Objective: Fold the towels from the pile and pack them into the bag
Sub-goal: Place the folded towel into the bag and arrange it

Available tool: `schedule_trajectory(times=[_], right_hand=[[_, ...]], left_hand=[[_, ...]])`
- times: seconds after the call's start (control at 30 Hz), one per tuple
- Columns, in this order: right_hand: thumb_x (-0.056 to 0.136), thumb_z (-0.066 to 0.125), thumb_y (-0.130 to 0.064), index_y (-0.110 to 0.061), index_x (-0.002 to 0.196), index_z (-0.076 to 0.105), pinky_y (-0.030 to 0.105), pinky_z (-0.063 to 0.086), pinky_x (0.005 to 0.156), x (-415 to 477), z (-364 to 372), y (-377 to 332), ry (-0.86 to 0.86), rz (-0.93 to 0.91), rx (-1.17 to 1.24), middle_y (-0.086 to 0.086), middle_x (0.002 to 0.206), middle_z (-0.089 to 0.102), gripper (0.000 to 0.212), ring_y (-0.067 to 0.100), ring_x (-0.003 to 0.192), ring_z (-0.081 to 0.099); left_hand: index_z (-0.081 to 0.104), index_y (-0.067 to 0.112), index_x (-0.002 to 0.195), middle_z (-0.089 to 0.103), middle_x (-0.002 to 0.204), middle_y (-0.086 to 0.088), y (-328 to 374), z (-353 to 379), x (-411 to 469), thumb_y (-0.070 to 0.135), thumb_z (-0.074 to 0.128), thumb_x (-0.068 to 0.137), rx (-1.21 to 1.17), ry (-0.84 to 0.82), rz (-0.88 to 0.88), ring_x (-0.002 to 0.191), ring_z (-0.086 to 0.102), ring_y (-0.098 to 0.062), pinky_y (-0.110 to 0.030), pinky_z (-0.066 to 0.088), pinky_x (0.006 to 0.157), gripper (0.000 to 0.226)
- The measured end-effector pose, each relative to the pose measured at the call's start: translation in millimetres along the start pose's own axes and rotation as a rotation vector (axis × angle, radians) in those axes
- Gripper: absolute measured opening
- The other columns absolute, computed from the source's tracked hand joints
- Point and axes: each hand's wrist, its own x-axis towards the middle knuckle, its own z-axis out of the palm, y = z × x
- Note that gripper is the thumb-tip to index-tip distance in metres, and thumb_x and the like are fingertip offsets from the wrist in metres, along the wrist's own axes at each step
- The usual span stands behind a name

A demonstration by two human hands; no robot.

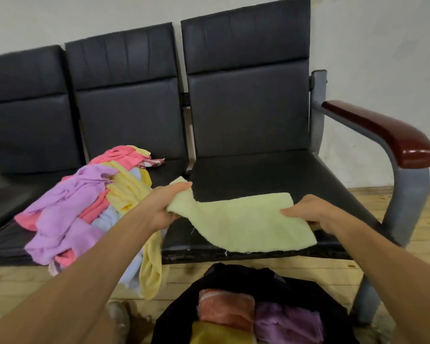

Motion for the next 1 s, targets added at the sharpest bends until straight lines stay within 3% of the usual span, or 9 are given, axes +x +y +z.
schedule_trajectory(times=[0.07, 0.27, 0.43, 0.53, 0.63, 0.7, 0.83, 0.93, 1.0], right_hand=[[0.089, 0.069, -0.03, -0.007, 0.124, 0.055, 0.034, 0.053, 0.071, 1.1, 2.0, -0.7, 0.002, -0.004, 0.029, 0.009, 0.113, 0.064, 0.044, 0.023, 0.098, 0.063], [0.093, 0.057, -0.003, -0.002, 0.122, 0.051, 0.034, 0.058, 0.067, -2.1, -4.5, 2.8, 0.001, 0.016, 0.227, 0.017, 0.108, 0.066, 0.029, 0.024, 0.09, 0.067], [0.099, 0.044, -0.007, -0.008, 0.147, 0.029, 0.032, 0.056, 0.059, -3.0, -7.1, 0.1, -0.003, 0.019, 0.304, 0.011, 0.094, 0.063, 0.051, 0.02, 0.077, 0.065], [0.1, 0.042, -0.011, -0.008, 0.15, 0.027, 0.031, 0.052, 0.057, -1.8, -7.6, 0.7, -0.013, 0.026, 0.29, 0.009, 0.089, 0.061, 0.052, 0.02, 0.074, 0.063], [0.098, 0.041, -0.008, -0.001, 0.118, 0.054, 0.031, 0.051, 0.057, -1.6, -7.4, 0.7, -0.021, 0.029, 0.28, 0.01, 0.079, 0.061, 0.025, 0.02, 0.064, 0.06], [0.095, 0.042, -0.007, -0.003, 0.093, 0.058, 0.032, 0.048, 0.06, -1.5, -7.0, 2.1, 0.0, 0.022, 0.265, 0.011, 0.074, 0.06, 0.016, 0.023, 0.063, 0.057], [0.095, 0.057, -0.019, -0.004, 0.117, 0.051, 0.043, 0.056, 0.09, 2.2, -5.6, 4.1, 0.012, -0.003, 0.288, 0.019, 0.11, 0.068, 0.027, 0.033, 0.103, 0.066], [0.095, 0.062, -0.032, -0.002, 0.134, 0.046, 0.047, 0.051, 0.096, 3.8, -3.0, 3.9, 0.014, -0.003, 0.303, 0.013, 0.104, 0.067, 0.052, 0.025, 0.09, 0.061], [0.094, 0.063, -0.035, -0.003, 0.136, 0.047, 0.042, 0.056, 0.085, 5.3, -1.8, 3.6, 0.028, 0.002, 0.308, 0.01, 0.105, 0.068, 0.056, 0.022, 0.087, 0.062]], left_hand=[[0.055, 0.005, 0.126, 0.065, 0.108, -0.015, 11.5, 18.6, -3.7, 0.018, 0.074, 0.083, 0.019, -0.007, 0.043, 0.086, 0.067, -0.024, -0.033, 0.056, 0.056, 0.049], [0.043, 0.013, 0.121, 0.059, 0.105, -0.015, 9.9, 95.6, -12.4, 0.012, 0.063, 0.09, 0.208, -0.054, 0.061, 0.088, 0.061, -0.025, -0.037, 0.052, 0.061, 0.037], [0.056, 0.008, 0.109, 0.058, 0.093, -0.013, -18.9, 151.2, -12.5, 0.01, 0.058, 0.088, 0.48, -0.13, 0.099, 0.079, 0.057, -0.022, -0.033, 0.048, 0.065, 0.022], [0.058, 0.007, 0.109, 0.058, 0.1, -0.014, -34.1, 172.4, -10.6, 0.012, 0.056, 0.089, 0.583, -0.205, 0.069, 0.084, 0.057, -0.023, -0.031, 0.049, 0.064, 0.02], [0.05, 0.002, 0.112, 0.052, 0.097, -0.014, -48.3, 180.9, -15.0, 0.012, 0.05, 0.096, 0.631, -0.334, -0.048, 0.069, 0.055, -0.022, -0.03, 0.052, 0.051, 0.019], [0.047, -0.001, 0.118, 0.052, 0.098, -0.015, -54.4, 177.3, -16.7, 0.012, 0.046, 0.099, 0.595, -0.371, -0.072, 0.063, 0.058, -0.022, -0.031, 0.054, 0.051, 0.023], [0.059, 0.013, 0.114, 0.06, 0.101, -0.007, -54.6, 145.1, -8.5, 0.008, 0.047, 0.097, 0.649, -0.264, 0.167, 0.071, 0.062, -0.017, -0.024, 0.048, 0.054, 0.021], [0.063, 0.026, 0.107, 0.058, 0.098, 0.004, -55.0, 103.4, 0.8, 0.013, 0.046, 0.096, 0.9, -0.102, 0.426, 0.082, 0.057, -0.008, -0.021, 0.042, 0.063, 0.023], [0.061, 0.028, 0.107, 0.055, 0.099, 0.005, -61.5, 77.1, 5.4, 0.016, 0.048, 0.097, 0.989, -0.095, 0.483, 0.09, 0.053, -0.008, -0.02, 0.042, 0.071, 0.02]])
